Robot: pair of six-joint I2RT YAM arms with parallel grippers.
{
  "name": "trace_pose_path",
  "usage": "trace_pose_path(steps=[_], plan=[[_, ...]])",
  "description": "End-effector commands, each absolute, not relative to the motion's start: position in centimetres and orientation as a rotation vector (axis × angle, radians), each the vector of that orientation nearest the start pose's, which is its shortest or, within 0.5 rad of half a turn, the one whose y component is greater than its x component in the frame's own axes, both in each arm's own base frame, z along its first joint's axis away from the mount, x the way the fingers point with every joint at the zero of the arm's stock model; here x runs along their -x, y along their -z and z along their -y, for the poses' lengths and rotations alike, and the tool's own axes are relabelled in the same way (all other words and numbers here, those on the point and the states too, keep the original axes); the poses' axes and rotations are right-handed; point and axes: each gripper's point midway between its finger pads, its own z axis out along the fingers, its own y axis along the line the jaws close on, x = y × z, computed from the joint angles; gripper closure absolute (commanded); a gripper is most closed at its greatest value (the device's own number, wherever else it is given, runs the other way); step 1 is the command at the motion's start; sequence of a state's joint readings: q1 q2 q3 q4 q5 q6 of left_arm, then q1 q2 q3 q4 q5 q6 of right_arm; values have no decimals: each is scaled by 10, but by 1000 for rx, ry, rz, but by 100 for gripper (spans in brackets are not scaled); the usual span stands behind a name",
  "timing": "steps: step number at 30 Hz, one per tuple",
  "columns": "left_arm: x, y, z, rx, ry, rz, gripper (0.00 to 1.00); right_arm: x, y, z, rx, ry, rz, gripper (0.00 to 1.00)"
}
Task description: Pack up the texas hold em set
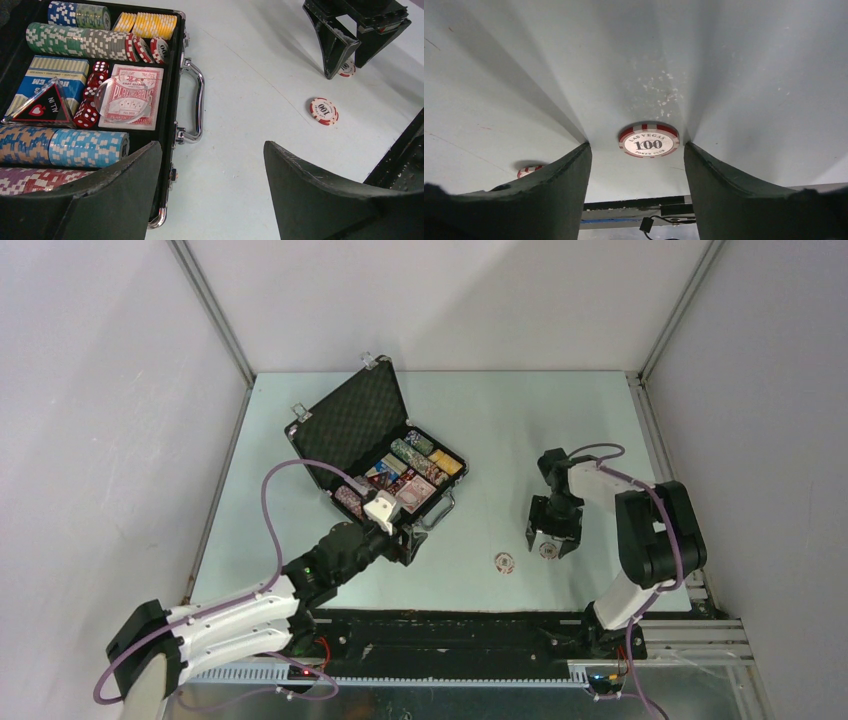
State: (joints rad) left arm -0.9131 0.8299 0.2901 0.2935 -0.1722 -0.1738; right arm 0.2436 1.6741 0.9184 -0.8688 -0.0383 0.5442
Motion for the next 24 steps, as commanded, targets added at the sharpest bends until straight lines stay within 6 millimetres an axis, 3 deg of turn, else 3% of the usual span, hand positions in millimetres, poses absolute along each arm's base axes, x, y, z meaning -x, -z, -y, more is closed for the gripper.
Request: trace_pose_path(steps=[1,9,16,24], plan=[[-215,-160,237,-536,622,-1701,18,-218,11,-88,-487,-106,-3143,34],[-216,-159,237,-538,616,-1703,18,-221,10,-89,-490,-168,-3148,54],[-215,-159,239,-541,623,-1704,18,-217,1,-100,-461,-261,-3159,69],[-216,-157,240,-548,627,-1710,18,-206,-27,-132,-358,-387,-3145,70]])
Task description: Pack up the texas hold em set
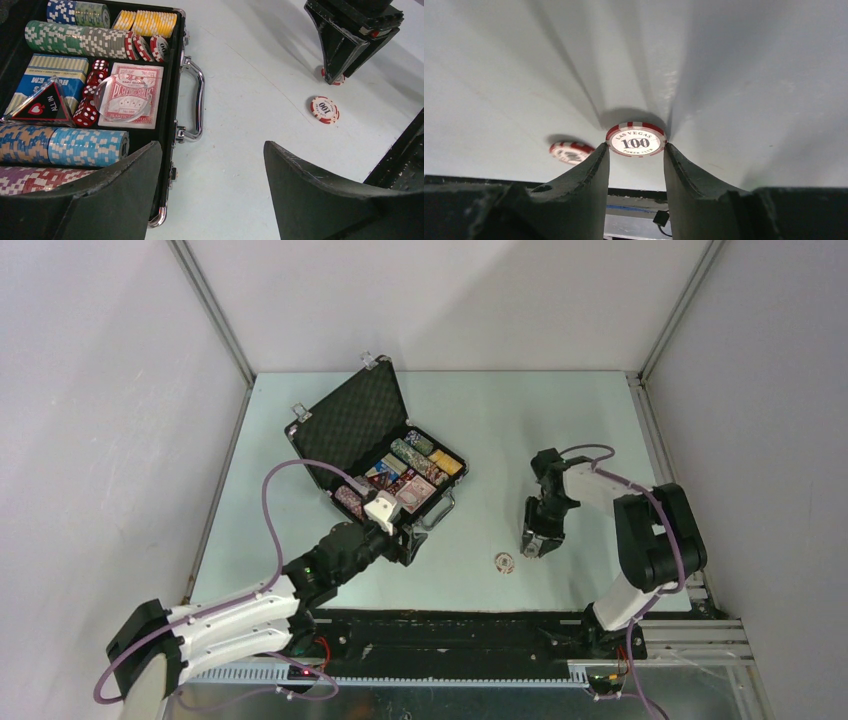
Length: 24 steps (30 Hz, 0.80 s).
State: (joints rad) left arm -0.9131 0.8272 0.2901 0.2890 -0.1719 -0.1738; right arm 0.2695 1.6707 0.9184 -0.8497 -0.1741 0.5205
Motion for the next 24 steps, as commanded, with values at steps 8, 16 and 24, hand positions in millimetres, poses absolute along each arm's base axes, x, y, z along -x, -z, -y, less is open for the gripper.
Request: trace_pose_path(steps=[8,16,24], plan=[[-216,-156,242,-552,631,-1714,18,-199,-43,-154,-266,-422,-3139,69],[-215,-155,242,-554,631,-1715,18,-189,-38,-175,-188,-433,-3170,69],[-215,-156,241,-552,628,-1714,18,-190,-29,-182,-131,-345,-3180,64]])
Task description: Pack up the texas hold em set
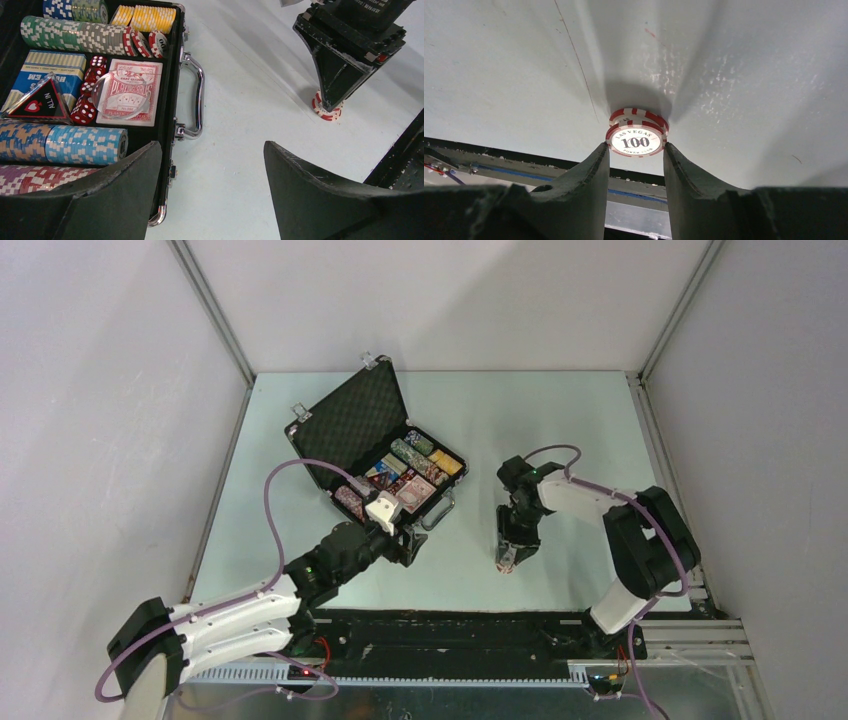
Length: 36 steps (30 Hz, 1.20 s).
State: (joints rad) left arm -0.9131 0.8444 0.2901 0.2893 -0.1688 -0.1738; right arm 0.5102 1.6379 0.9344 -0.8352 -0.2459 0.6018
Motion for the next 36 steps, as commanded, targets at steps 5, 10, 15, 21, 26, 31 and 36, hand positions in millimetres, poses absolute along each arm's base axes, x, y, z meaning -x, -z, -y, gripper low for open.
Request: trace_pose_path(steps=[5,10,15,21,26,31,36], plan=[[-216,-155,240,-551,622,-1715,18,-192,-26,-184,-109,-299,-3186,52],[-215,-155,240,-551,623,-1715,18,-190,-24,-178,-91,-214,-3192,37],[-215,-157,240,-549,625,-1711,18,-188,-26,-173,-87,-165,-3189,30],[-215,-157,240,-549,628,-1708,18,-191,-23,-175,-57,-119,-3184,17],[-215,-157,239,-548,626,-1709,17,-190,-14,-178,5,-31,-3195,17],[-215,-157,238,-547,622,-1709,17,-186,-6,-172,43,69,-3211,22],[-214,-157,239,-549,624,-1708,17,-180,1,-168,81,103,-3246,30]])
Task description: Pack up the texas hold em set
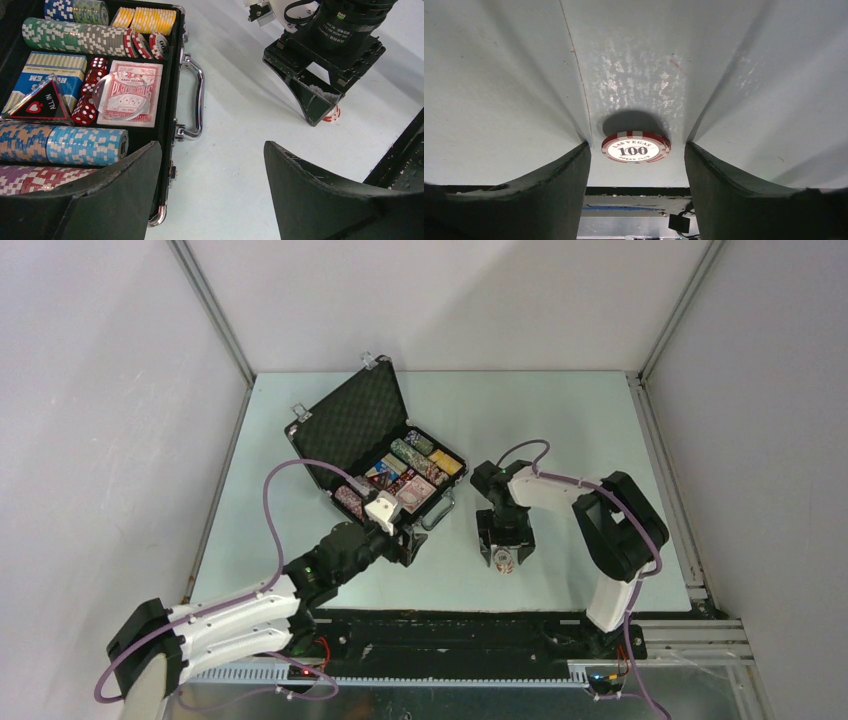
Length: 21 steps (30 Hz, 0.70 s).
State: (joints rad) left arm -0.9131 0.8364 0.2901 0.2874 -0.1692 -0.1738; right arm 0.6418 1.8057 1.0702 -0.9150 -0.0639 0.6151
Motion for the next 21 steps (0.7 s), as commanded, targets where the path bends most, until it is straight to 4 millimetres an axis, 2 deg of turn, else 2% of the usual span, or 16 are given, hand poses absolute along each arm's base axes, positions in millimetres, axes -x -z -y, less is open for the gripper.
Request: trace_pose_path(steps=[1,11,21], plan=[[-214,-157,238,-549,623,-1710,17,-177,3,-167,86,102,-3257,31],[-215,-156,238,-548,621,-1711,17,-163,11,-168,143,62,-3312,35],[-215,-156,239,-551,623,-1712,17,-168,21,-172,158,-13,-3330,39]])
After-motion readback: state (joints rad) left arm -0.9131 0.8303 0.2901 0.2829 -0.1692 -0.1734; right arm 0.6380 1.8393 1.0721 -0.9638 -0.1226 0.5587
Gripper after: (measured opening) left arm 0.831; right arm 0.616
